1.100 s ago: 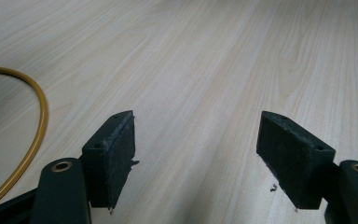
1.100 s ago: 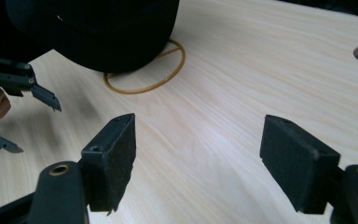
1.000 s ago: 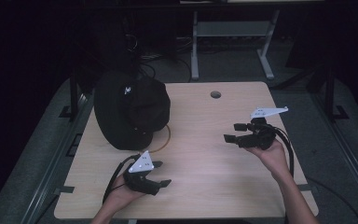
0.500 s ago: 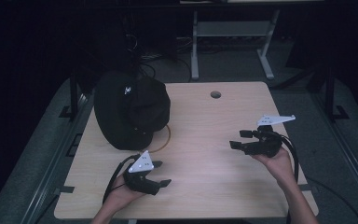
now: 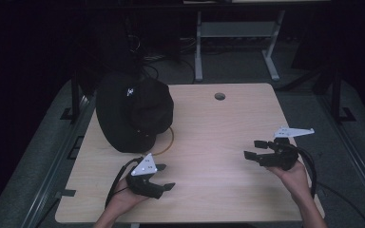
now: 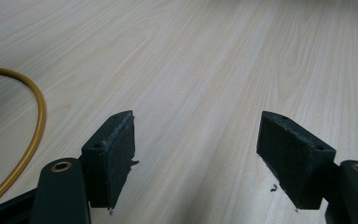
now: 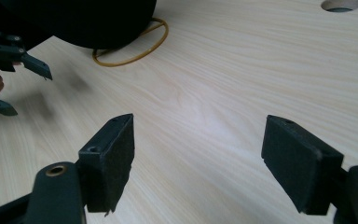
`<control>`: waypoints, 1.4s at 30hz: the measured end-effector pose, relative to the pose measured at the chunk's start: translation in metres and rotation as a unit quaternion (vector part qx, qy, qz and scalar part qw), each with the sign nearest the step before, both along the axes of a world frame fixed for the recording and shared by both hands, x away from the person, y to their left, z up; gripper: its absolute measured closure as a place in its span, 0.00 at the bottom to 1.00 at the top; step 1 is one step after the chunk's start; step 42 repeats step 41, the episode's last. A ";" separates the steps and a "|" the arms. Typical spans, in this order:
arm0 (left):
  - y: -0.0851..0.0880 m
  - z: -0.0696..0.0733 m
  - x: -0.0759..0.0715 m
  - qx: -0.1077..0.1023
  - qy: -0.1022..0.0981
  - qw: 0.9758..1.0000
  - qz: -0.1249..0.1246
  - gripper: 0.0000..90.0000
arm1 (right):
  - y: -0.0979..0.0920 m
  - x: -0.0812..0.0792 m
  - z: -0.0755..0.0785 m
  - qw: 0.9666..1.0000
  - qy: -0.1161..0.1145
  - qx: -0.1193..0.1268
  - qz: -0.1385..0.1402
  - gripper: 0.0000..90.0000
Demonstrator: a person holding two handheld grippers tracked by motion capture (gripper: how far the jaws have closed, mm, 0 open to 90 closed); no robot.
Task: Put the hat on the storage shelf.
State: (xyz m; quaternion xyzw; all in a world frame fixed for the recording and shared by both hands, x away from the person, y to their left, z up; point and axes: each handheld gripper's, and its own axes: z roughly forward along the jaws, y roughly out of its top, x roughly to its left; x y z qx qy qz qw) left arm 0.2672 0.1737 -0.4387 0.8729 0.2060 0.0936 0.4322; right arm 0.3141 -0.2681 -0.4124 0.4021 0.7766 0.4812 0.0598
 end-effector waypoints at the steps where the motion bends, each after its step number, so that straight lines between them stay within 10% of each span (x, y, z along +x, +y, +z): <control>1: 0.000 0.000 0.000 0.001 0.000 1.000 0.000 0.30 | -0.002 -0.002 -0.002 1.000 -0.003 -0.001 -0.002 0.28; 42: -0.004 -0.001 -0.002 0.002 0.002 1.000 -0.001 0.30 | -0.037 -0.080 -0.043 0.999 -0.008 -0.004 -0.047 0.24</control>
